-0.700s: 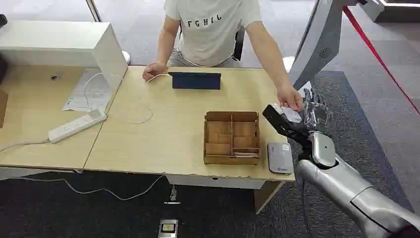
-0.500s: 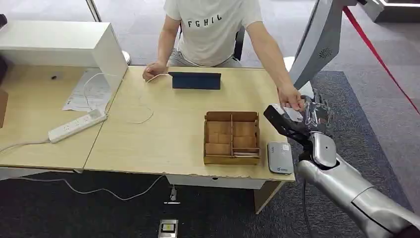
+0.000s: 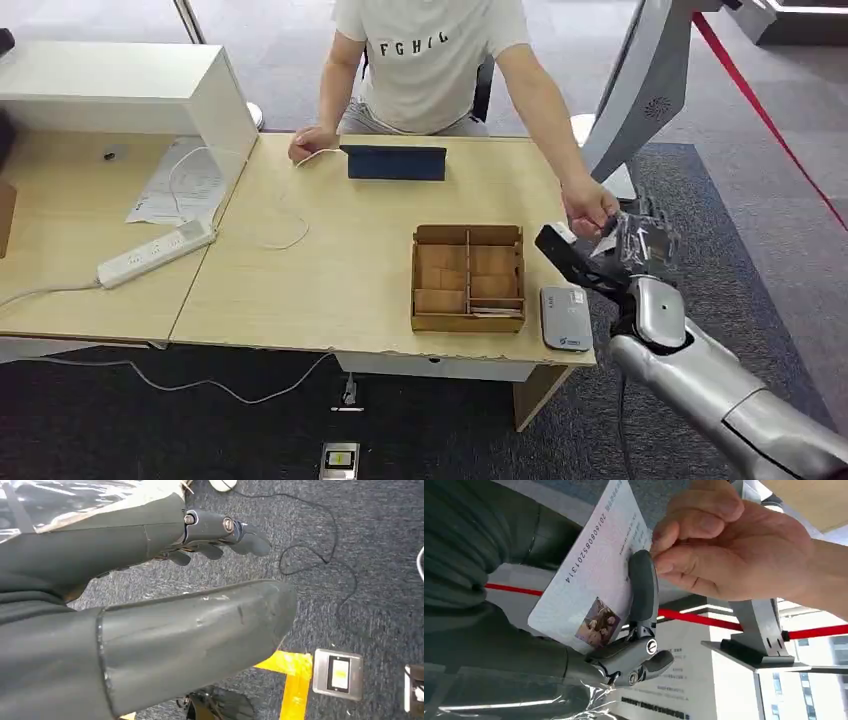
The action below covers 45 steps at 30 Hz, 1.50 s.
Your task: Pass the card to the sensor for recognition and then transmit it.
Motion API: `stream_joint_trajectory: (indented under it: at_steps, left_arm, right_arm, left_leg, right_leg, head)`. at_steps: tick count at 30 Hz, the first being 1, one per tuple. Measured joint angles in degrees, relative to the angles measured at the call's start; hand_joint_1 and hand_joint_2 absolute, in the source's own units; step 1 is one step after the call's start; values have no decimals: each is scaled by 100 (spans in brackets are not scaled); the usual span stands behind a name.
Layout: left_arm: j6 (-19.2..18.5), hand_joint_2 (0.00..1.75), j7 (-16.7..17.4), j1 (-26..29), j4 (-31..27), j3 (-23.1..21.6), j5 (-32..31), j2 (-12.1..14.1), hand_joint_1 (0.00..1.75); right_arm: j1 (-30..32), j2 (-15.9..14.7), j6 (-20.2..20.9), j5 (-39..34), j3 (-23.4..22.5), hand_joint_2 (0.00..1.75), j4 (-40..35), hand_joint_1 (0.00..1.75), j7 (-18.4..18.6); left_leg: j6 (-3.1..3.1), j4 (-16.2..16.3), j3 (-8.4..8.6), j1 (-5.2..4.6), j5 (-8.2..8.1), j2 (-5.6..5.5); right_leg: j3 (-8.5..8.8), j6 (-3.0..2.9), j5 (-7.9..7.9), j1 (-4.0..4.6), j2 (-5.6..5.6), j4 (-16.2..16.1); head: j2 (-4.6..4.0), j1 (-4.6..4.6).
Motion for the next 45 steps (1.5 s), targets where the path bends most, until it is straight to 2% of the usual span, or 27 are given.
stream_joint_trajectory:
  at_steps: [10,17,23,34,45]
  left_arm:
    - [0,0,11,-2,0,17,-68,0,0]
    - [52,0,63,-4,0,46,-162,0,0]
    - [116,0,70,-11,0,155,-197,0,0]
    - [192,0,96,-13,0,236,-190,0,0]
    - [476,0,238,-20,0,417,-142,0,0]
  right_arm:
    - [178,-48,76,-2,-35,175,-170,175,-116]
    - [338,0,59,-166,-109,175,-135,175,-499]
    - [414,168,33,-330,-168,175,107,175,-857]
    - [467,367,20,-393,-168,175,452,175,-1003]
    - [470,640,17,-645,-166,175,997,175,-1331]
  left_leg:
    - [0,0,0,0,0,0]
    - [0,-1,-1,0,0,0]
    - [0,-1,0,1,0,0]
    - [0,-1,-1,0,0,1]
    - [0,-1,-1,1,0,1]
  right_leg:
    - [1,0,0,0,0,0]
    - [1,0,0,0,0,0]
    - [1,0,0,1,0,1]
    - [1,0,0,0,0,0]
    - [0,0,0,1,0,1]
  head:
    - [0,0]
    - [0,0]
    - [0,0]
    - [0,0]
    - [0,0]
